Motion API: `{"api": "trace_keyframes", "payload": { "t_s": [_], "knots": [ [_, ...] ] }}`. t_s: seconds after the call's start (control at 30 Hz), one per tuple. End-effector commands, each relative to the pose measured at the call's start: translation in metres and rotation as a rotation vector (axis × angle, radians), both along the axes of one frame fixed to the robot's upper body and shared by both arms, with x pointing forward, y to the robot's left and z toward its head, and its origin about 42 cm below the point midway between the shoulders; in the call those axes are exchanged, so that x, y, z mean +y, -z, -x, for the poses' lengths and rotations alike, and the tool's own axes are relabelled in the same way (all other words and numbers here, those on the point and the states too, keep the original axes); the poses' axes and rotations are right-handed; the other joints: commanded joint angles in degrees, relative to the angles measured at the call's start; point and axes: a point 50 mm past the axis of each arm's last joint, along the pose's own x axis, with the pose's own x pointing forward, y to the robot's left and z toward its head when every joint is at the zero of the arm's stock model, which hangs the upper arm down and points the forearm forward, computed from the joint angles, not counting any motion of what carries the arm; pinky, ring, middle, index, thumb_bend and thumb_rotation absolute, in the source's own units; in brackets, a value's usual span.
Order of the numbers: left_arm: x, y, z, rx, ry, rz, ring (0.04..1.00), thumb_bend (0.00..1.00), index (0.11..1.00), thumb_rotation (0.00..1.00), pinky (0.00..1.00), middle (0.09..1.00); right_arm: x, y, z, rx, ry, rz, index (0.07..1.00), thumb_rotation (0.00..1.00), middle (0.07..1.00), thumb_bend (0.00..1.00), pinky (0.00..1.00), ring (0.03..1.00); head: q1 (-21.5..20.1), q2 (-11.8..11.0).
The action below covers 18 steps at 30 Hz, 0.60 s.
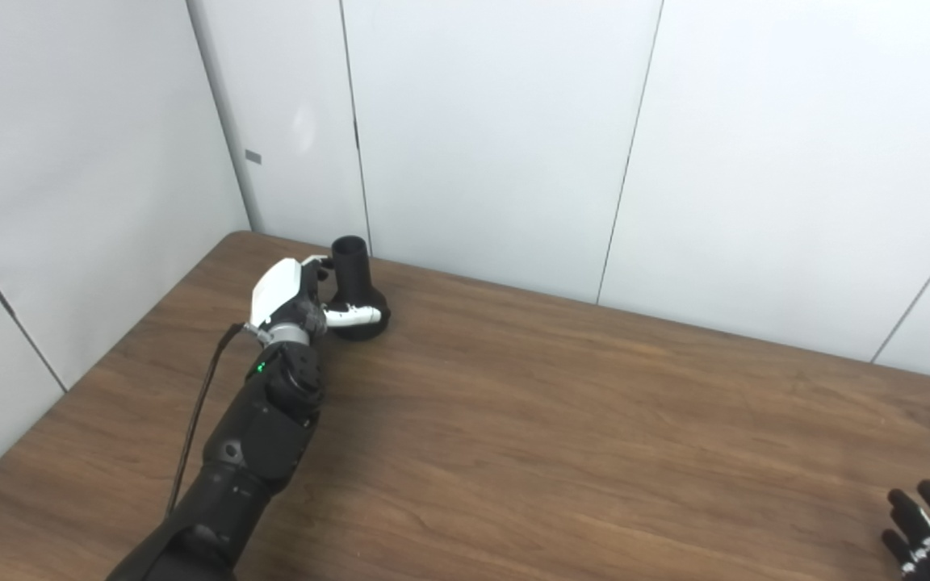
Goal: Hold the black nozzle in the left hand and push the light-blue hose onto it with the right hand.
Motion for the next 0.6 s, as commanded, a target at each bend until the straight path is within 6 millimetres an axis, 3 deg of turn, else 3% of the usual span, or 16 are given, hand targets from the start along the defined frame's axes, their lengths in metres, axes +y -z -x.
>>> {"api": "trace_keyframes", "payload": {
  "t_s": [0.0,0.27,0.57],
  "knots": [
    [-0.0062,-0.0017,-0.0077,0.042,0.026,0.014,0.819,0.96,0.807,0.25,0.74,0.813,0.0068,0.0339,0.029,0.125,0.034,-0.056,0.966,1.0,0.928,0.74,0.97,0.976,-0.07,0.28],
    [-0.0083,0.0028,-0.0092,0.125,0.077,-0.039,0.827,0.97,0.808,0.28,0.77,0.816,0.0064,0.0324,0.0316,0.126,0.027,-0.051,0.979,1.0,0.937,0.74,0.98,0.981,-0.31,0.82],
    [-0.0078,0.0039,-0.01,0.163,0.091,-0.054,0.835,0.95,0.809,0.28,0.78,0.825,0.0071,0.0303,0.0325,0.121,0.036,-0.048,0.965,1.0,0.909,0.76,0.92,0.947,-0.48,1.17]
  ]
}}
